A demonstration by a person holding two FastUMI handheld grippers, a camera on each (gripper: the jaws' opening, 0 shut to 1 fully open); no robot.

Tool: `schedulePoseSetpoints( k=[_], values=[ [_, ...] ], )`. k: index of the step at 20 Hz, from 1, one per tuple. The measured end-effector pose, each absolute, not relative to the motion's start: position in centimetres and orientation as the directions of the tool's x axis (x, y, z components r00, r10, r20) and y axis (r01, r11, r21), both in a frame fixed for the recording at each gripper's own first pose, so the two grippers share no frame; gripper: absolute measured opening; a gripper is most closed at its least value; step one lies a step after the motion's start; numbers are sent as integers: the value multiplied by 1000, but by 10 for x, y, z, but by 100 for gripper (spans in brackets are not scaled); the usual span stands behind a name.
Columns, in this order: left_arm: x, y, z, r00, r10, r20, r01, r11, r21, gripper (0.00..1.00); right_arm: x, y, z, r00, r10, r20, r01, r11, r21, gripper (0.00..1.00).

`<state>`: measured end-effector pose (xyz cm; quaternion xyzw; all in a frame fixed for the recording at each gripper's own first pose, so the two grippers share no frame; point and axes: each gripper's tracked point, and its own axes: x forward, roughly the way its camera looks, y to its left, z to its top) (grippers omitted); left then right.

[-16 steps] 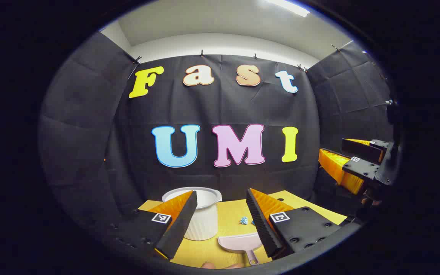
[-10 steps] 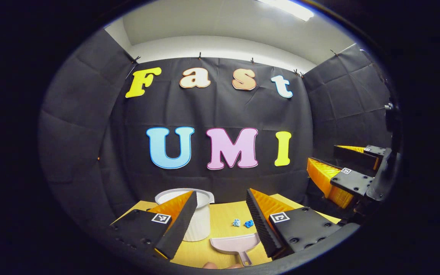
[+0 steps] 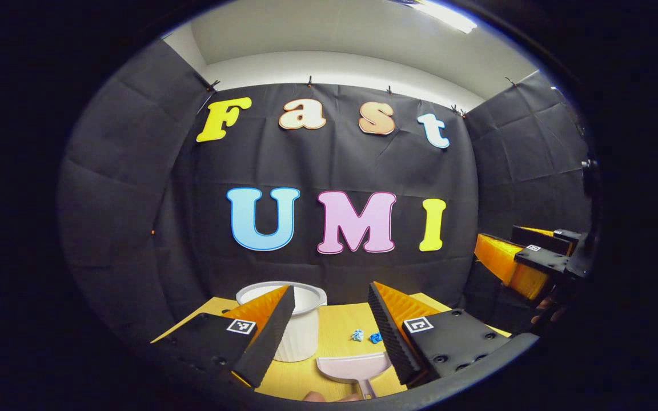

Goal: Pick up the small broom and dustpan from the desktop, sweep the trash into the dustpan with the broom, and then empty the trash into the garbage bin.

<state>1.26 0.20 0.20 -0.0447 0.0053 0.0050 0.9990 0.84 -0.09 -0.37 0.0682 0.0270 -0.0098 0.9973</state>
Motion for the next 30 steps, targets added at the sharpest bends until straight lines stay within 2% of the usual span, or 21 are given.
schedulePoseSetpoints(
  k=[3,4,6,8,10,13,15,19,22,28,30],
  values=[
    [19,-9,5,1000,-24,3,25,987,-159,76,16,-9,-12,997,-1,-79,11,992,128,99],
    [21,-14,5,999,-46,12,48,977,-208,76,19,-13,-11,997,-4,-72,13,991,134,99],
    [25,-11,6,999,-25,23,31,968,-250,76,25,-20,0,1000,-11,-28,15,988,155,97],
    [29,-9,11,999,13,37,-4,973,-229,77,32,-24,7,1000,-8,4,8,985,175,99],
    [34,-6,14,998,50,46,-40,980,-196,76,38,-20,-1,1000,13,-14,-10,983,183,99],
    [39,-11,4,998,58,15,-55,984,-167,77,41,-27,-7,999,9,-43,0,979,203,99],
    [38,-10,11,997,72,31,-65,981,-183,77,43,-32,-13,999,3,-48,6,983,185,97],
    [33,-28,21,997,2,77,22,951,-307,76,40,-34,-23,997,14,-71,-4,991,132,99],
    [41,-14,4,996,85,24,-78,975,-209,76,37,-31,-24,997,41,-62,-33,991,127,99],
    [46,-28,-18,997,69,-45,-76,981,-177,76,37,-26,-40,993,80,-83,-70,991,115,97],
    [51,-43,-39,994,-1,-106,-15,988,-155,76,40,-25,-56,987,96,-126,-83,991,109,99]
  ],
)
